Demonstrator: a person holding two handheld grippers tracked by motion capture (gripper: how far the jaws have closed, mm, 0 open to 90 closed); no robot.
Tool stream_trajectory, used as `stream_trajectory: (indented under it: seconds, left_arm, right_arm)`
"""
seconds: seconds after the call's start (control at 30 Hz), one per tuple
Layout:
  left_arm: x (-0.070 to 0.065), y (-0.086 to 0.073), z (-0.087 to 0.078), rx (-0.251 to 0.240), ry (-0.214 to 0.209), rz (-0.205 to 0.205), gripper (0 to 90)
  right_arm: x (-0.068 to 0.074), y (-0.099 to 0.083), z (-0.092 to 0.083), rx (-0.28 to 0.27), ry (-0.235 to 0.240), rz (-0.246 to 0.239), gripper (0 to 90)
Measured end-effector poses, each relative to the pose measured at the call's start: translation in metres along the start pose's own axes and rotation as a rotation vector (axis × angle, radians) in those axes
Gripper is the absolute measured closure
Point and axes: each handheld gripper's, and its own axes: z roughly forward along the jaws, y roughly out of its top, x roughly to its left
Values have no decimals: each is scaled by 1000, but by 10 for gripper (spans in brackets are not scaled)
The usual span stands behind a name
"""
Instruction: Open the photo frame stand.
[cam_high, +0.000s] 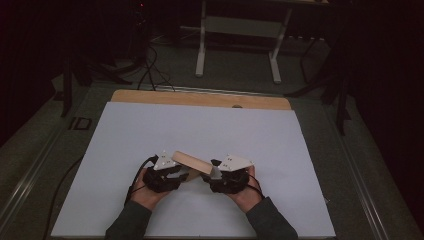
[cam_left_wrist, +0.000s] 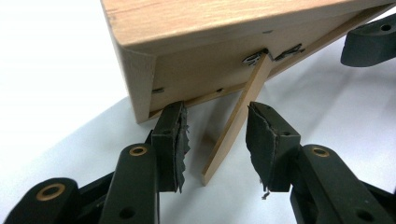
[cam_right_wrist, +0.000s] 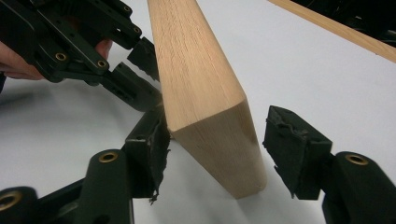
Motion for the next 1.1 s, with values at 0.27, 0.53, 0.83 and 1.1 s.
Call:
stream_trajectory:
  seconds: [0.27,0.53,0.83,1.1]
  left_arm:
    - [4,-2,-7,-18,2,-12,576]
    - [12,-4,-15,-41,16,-47,576]
    - [16,-6,-20,-54,27,-64,627]
    - [21,-6,-22,-71,34,-103,655]
  right_arm:
    - [-2,-3,-2,14,7,4,340]
    - [-6,-8,-6,26,20,15,330]
    - [-7,-13,-8,48,39,11,360]
    - [-13,-21,-12,63,39,19,426]
